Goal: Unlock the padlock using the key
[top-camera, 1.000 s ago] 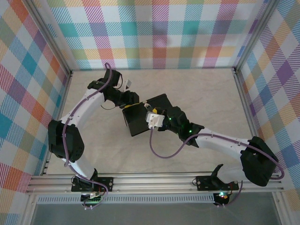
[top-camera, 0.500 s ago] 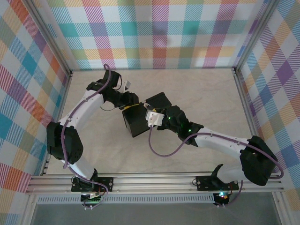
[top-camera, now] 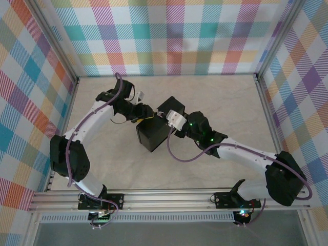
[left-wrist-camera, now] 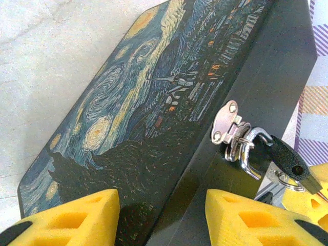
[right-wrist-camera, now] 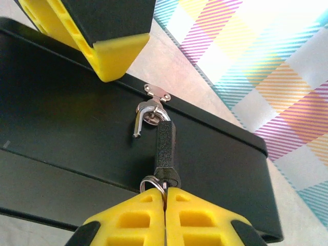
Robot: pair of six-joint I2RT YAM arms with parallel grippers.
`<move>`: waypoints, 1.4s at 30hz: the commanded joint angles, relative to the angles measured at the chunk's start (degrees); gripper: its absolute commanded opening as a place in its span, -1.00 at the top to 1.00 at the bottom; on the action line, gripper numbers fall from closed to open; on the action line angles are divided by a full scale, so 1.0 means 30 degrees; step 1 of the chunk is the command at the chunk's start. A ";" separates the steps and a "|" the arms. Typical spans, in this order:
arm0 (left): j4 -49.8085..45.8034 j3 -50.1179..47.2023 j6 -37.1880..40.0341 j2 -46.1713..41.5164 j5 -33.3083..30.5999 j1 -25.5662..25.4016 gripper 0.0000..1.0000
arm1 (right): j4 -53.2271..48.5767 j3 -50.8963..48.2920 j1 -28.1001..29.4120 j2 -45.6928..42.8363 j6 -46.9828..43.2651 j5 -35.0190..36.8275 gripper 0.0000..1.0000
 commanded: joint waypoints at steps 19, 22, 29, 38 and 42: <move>-0.0489 0.0094 -0.0251 -0.0864 0.0151 -0.0383 0.04 | -0.3467 0.2353 -0.3658 0.1059 1.2500 -0.6511 0.73; -0.0457 -0.0001 -0.0266 -0.0924 0.0136 -0.0382 0.04 | -0.3596 0.2633 -0.3798 0.1275 1.4488 -0.7180 0.73; -0.0077 -0.0395 -0.0469 -0.1109 0.0195 -0.0441 0.04 | -0.6798 0.5097 -0.4157 0.2519 1.8517 -0.8771 0.65; -0.0544 -0.0537 -0.0035 -0.0576 -0.1263 -0.0793 0.05 | -0.7229 0.5295 -0.4389 0.2580 1.9914 -0.7709 0.54; -0.0530 -0.0587 0.0001 -0.0536 -0.1065 -0.0849 0.05 | -0.6902 0.5539 -0.4695 0.2832 2.0466 -0.7753 0.51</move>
